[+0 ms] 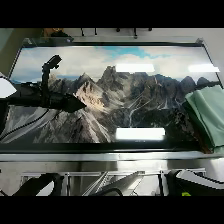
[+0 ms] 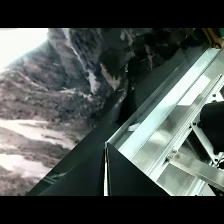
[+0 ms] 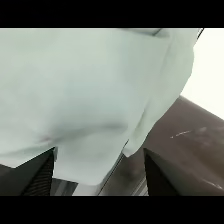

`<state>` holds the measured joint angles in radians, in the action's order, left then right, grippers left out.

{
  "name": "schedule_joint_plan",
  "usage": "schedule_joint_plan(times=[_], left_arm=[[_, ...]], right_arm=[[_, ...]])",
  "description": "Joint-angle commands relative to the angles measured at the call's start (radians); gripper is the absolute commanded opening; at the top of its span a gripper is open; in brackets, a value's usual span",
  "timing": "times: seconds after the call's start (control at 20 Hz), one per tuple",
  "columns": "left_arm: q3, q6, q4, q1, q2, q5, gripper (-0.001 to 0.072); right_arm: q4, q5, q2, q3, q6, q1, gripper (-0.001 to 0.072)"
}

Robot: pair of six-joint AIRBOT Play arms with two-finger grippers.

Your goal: Fold the shirts.

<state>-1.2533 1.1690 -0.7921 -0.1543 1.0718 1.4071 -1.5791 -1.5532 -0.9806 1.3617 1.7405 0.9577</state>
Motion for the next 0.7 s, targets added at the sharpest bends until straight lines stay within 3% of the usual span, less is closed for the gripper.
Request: schedule_joint_plan(times=[0.0, 0.05, 0.1, 0.2, 0.35, 0.65], left_arm=[[-0.038, -0.002, 0.001, 0.029, 0.010, -0.002, 0.0019], [-0.064, -0.001, 0.003, 0.043, 0.010, -0.001, 0.0019], [-0.094, 0.000, 0.004, 0.051, 0.010, -0.001, 0.0019], [-0.153, 0.003, 0.007, 0.062, 0.010, 0.001, 0.0019], [-0.174, 0.016, 0.006, 0.061, -0.021, -0.010, 0.0019], [0.161, 0.079, 0.006, 0.061, -0.293, -0.109, 0.0019]], right_arm=[[0.086, 0.012, -0.043, 0.147, 0.003, -0.002, 0.0599], [0.167, 0.039, -0.044, 0.210, 0.003, -0.002, 0.0598], [0.280, 0.073, -0.042, 0.254, 0.003, -0.003, 0.0538], [0.527, 0.158, -0.030, 0.272, -0.030, -0.034, 0.0181], [0.682, 0.226, -0.027, 0.265, -0.125, -0.190, 0.0022], [0.647, 0.267, 0.084, 0.024, -0.216, -0.660, 0.0024]])
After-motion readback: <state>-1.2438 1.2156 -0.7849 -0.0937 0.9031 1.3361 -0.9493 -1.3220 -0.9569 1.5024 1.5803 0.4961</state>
